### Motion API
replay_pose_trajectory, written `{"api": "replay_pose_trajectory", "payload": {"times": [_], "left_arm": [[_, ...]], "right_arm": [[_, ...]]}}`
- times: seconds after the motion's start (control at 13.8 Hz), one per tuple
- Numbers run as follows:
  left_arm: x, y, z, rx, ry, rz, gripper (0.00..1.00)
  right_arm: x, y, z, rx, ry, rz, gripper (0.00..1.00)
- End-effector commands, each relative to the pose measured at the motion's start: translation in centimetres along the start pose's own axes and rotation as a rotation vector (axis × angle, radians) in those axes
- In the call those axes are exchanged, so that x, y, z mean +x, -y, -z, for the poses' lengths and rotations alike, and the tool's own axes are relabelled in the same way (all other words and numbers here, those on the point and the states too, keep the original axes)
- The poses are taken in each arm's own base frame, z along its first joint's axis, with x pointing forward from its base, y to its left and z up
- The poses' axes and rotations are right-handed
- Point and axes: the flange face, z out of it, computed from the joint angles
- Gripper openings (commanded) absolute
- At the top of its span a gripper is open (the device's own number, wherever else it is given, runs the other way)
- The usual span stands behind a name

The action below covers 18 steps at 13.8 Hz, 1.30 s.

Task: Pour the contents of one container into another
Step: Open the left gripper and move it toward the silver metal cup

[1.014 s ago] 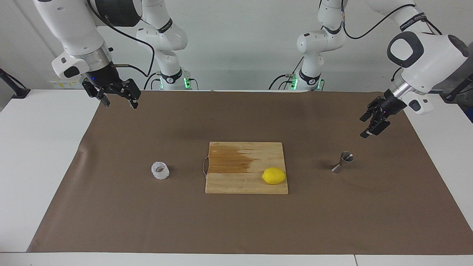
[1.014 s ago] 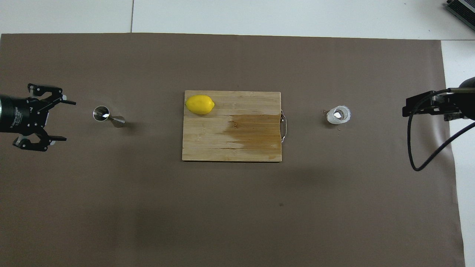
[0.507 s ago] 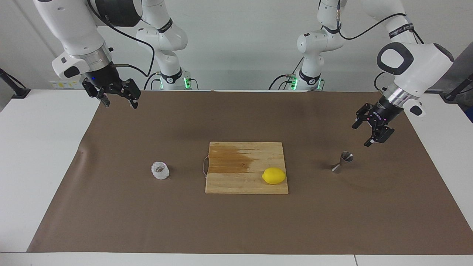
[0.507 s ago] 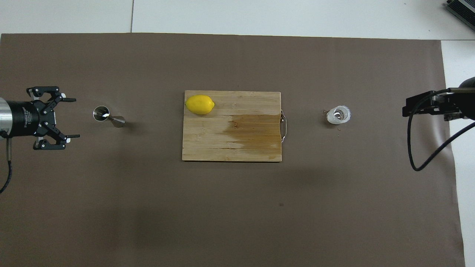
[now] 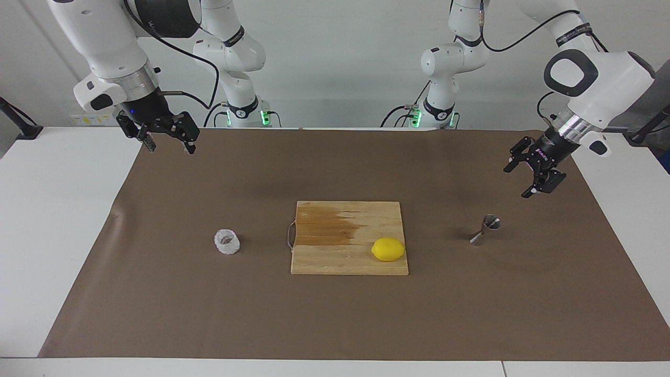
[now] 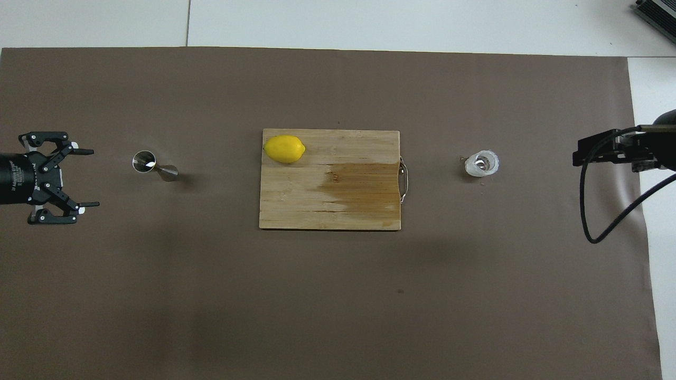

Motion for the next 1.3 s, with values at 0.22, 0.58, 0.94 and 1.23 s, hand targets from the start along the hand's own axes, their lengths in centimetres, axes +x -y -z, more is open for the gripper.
{"api": "replay_pose_trajectory", "payload": {"times": [0.22, 0.58, 0.94, 1.23], "left_arm": [[0.6, 1.8, 0.7, 0.041, 0.011, 0.062, 1.0], [4.1, -0.7, -2.3, -0.069, 0.087, 0.483, 1.0], [4.0, 0.9, -6.2, -0.154, 0.201, 0.666, 1.0], [1.4, 2.5, -9.6, -0.212, 0.202, 0.692, 1.0]], "right_arm": [[-0.4, -0.1, 0.3, -0.003, 0.003, -0.015, 1.0], [-0.4, -0.1, 0.3, -0.003, 0.003, -0.015, 1.0], [-0.4, -0.1, 0.3, -0.003, 0.003, -0.015, 1.0], [-0.4, -0.1, 0.3, -0.003, 0.003, -0.015, 1.0]]}}
